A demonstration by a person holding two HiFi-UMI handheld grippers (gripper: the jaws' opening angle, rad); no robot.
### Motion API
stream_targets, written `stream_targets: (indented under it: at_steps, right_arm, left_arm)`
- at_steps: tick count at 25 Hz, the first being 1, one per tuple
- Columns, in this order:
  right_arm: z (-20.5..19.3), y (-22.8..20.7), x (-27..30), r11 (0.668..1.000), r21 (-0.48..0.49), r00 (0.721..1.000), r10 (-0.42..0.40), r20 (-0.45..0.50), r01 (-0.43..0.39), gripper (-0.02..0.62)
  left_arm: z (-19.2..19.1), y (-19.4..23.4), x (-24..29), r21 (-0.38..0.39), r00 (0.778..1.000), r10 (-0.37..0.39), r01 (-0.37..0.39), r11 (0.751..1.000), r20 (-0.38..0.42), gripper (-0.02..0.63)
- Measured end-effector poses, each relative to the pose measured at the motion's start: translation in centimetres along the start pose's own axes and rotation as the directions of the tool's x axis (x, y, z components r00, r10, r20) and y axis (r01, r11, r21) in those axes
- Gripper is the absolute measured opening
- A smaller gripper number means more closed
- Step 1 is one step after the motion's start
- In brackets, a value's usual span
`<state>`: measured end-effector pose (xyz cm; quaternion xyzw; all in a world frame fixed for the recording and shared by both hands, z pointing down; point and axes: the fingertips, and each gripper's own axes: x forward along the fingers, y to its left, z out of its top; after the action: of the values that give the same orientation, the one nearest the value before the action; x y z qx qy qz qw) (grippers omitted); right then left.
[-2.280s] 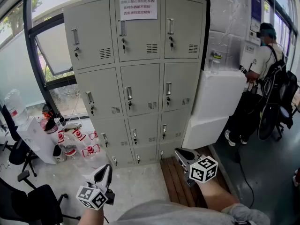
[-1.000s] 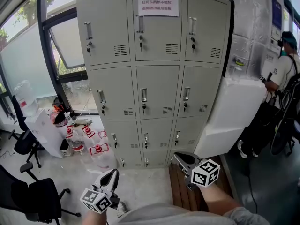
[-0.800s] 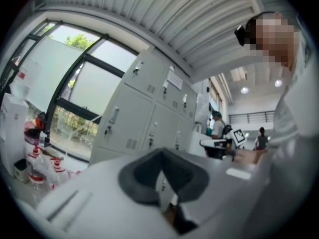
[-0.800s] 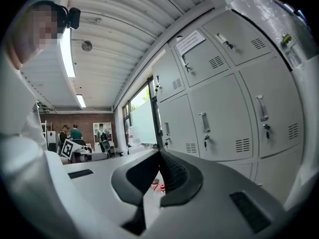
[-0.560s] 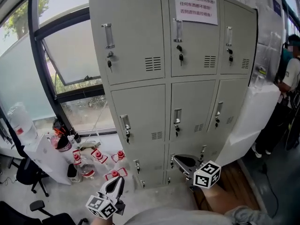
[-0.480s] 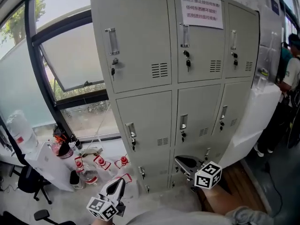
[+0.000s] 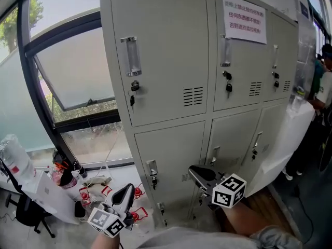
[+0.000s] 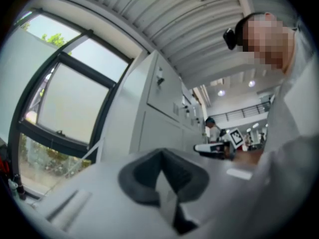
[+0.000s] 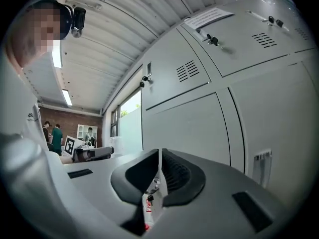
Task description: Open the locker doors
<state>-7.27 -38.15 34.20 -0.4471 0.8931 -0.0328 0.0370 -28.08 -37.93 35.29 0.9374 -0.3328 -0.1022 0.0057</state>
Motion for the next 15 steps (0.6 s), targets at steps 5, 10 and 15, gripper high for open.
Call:
stream_targets:
  at_steps: [5, 10, 15]
  right_arm:
    - [6.5, 0.1, 2.3, 0.993, -0.108, 0.997, 0.06, 0.055, -0.053, 0.009]
    - [13.4, 3.4, 5.3, 0.971, -0.215, 0.986, 0.131, 0.105, -0.106, 0.009]
    - [20.8, 6.8, 8.8, 0.953, -0.291, 0.98, 0.132, 0.147, -0.085, 0.009]
  left_arm:
    - [3.8, 0.3, 3.6, 0.037, 0.999, 0.036, -0.038, 0.999, 0.039, 0.005]
    - [10.1, 1.5, 4.3, 0.105, 0.994, 0.064, -0.073, 0.992, 0.086, 0.005]
    - [18.3, 2.0, 4.6, 0.173, 0.987, 0.039, -0.066, 0.983, 0.155, 0.005]
